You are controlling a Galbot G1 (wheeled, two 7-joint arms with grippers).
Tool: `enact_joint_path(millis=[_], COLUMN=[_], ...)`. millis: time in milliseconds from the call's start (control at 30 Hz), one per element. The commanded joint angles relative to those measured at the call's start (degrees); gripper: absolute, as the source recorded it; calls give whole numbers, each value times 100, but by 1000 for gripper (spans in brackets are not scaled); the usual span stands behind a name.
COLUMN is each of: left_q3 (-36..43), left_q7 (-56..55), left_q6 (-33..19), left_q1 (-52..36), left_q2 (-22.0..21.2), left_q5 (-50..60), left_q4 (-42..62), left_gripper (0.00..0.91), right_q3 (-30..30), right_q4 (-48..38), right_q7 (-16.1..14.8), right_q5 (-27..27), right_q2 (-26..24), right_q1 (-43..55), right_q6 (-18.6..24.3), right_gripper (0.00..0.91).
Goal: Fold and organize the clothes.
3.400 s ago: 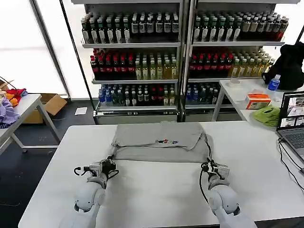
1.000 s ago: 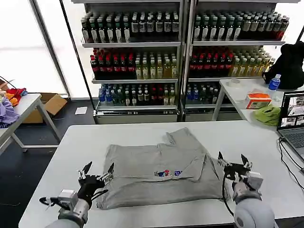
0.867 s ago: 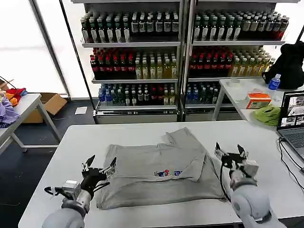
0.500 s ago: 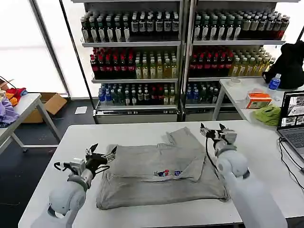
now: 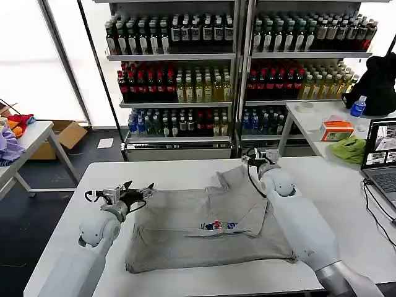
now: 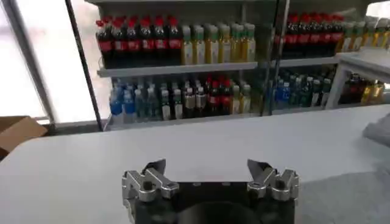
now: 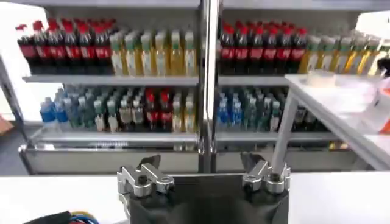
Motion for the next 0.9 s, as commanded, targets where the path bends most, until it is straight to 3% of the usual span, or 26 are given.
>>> enact_joint_path(millis=[33,900], left_q3=[134,52], left_q7=[19,36], left_q6=[39,101], left_q1=[-384,13], left_q2=[-99,-200], left_q5=[-85,-83], left_q4=[612,351], left_gripper=[907,907], right_q3=[-277,-183], right_q4=[-1050,-1087], right_q7=[-136,-98], right_q5=[-170,-376], right_q2=[449,619], right_q1=[428,201], right_q6=[-23,-24], right_gripper=[907,907])
